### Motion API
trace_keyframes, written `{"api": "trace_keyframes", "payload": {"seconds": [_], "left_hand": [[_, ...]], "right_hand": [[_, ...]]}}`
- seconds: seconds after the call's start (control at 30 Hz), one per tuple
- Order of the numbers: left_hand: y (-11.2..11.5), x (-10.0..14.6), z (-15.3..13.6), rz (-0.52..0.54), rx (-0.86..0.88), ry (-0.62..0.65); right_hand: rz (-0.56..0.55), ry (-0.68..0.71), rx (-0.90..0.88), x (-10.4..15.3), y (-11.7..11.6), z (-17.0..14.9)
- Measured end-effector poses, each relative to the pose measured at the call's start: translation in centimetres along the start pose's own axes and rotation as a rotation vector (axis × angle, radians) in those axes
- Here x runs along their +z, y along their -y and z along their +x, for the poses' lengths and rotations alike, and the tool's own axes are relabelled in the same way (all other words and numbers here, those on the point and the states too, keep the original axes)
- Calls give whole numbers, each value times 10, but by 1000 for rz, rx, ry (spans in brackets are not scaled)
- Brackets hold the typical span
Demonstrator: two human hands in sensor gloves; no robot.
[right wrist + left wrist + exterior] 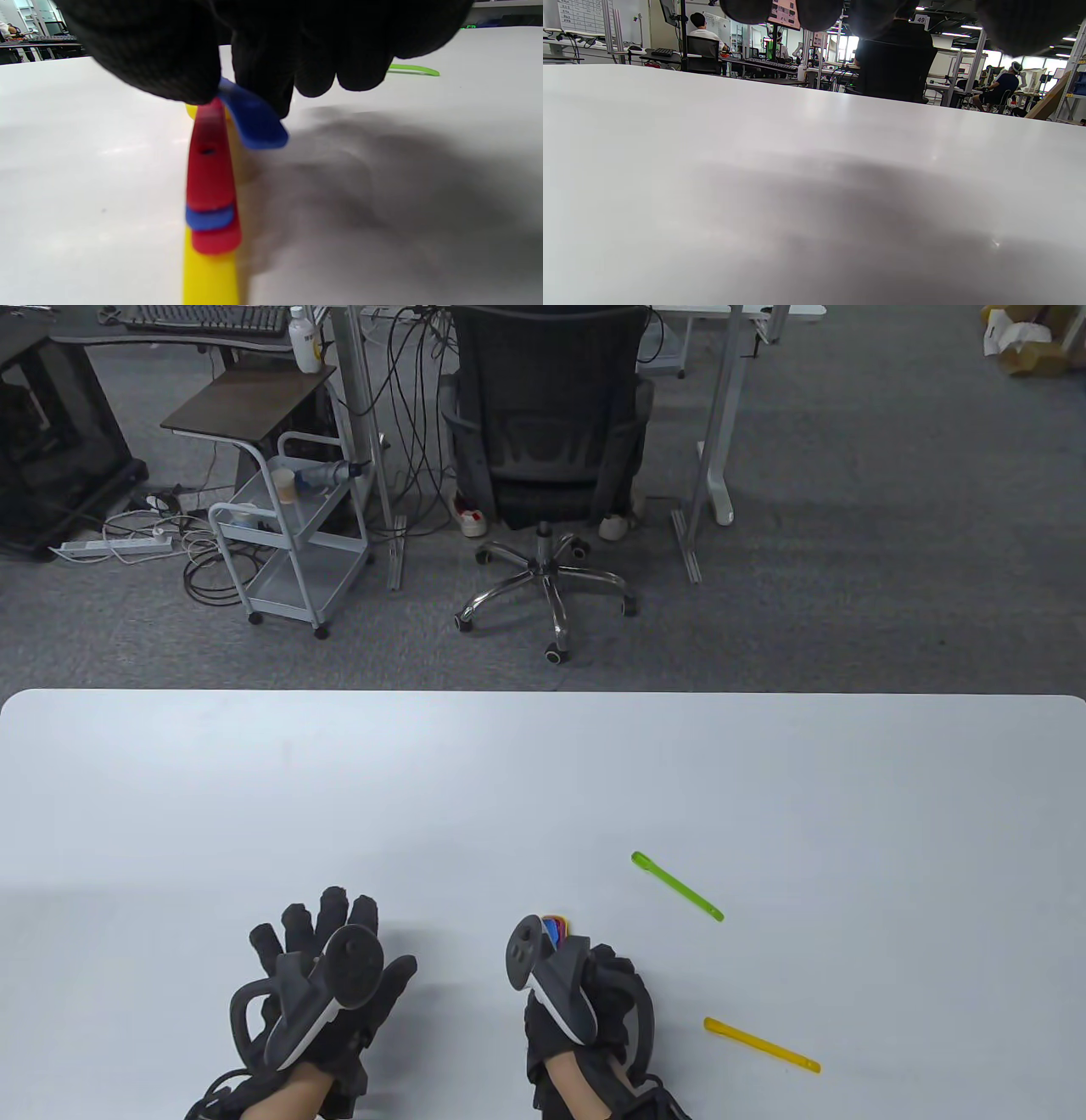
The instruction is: Nest measuring spoons
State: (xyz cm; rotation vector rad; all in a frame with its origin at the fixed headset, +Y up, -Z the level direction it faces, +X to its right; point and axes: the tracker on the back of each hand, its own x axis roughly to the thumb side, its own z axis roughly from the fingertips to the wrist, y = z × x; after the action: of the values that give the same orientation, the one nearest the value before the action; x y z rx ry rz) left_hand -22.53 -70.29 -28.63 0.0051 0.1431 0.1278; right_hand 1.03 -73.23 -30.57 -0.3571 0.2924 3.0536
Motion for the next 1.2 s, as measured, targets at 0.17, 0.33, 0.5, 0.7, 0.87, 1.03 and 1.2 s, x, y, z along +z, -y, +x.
{"api": "trace_keyframes", "payload": {"seconds": [0.17, 0.33, 0.5, 0.7, 0.87, 1.03, 1.2], "left_hand": [[0, 0, -1, 1, 2, -6], [-1, -1, -1, 0, 0, -11], [-1, 0, -1, -3, -1, -17], [-1, -1, -1, 1, 3, -19], [-1, -1, -1, 0, 3, -21], [-1, -1, -2, 2, 4, -20], [-1, -1, -2, 3, 7, -18]], "right_hand": [[10, -8, -2, 0, -1, 2], [19, -18, 16, 1, -3, 5], [36, -24, 27, -1, -5, 8], [37, -18, 20, -2, -6, 9], [42, -15, 28, -1, -7, 10], [54, -2, 42, 1, -5, 10], [26, 19, 41, 5, 2, 10]]}}
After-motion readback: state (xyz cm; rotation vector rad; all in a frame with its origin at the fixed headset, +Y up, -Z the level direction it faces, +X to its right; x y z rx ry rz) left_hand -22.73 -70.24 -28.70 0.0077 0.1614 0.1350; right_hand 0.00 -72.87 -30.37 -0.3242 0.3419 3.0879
